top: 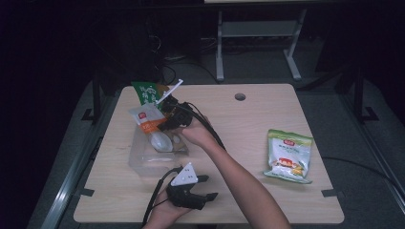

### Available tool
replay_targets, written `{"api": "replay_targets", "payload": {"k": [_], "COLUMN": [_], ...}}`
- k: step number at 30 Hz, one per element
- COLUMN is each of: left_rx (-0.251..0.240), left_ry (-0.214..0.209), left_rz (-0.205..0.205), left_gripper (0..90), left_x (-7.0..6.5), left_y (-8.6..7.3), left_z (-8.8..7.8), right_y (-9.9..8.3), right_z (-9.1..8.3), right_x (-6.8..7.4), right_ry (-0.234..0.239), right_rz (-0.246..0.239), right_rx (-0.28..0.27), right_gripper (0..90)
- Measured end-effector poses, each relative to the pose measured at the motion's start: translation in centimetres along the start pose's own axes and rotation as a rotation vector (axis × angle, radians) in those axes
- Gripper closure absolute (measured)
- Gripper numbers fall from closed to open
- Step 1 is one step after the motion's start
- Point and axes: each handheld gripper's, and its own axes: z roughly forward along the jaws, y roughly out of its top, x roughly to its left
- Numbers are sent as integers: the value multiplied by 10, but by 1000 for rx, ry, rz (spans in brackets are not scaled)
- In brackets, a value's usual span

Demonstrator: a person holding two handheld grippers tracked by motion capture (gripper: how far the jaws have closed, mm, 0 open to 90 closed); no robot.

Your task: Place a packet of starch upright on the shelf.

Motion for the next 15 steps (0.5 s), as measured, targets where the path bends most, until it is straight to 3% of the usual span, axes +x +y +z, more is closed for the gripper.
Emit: {"api": "replay_targets", "payload": {"k": [3, 8, 15], "left_rx": [-2, -8, -1], "left_ry": [1, 1, -2], "left_rz": [2, 2, 10], "left_gripper": [348, 347, 346], "left_x": [1, 2, 1], "left_y": [0, 1, 1], "left_z": [-1, -3, -3], "right_y": [9, 22, 30], "right_z": [3, 9, 16], "right_x": [-1, -2, -1], "right_ry": [-15, -22, -25], "right_rz": [1, 9, 21], "right_rx": [33, 61, 74], "right_gripper": [711, 712, 889]}}
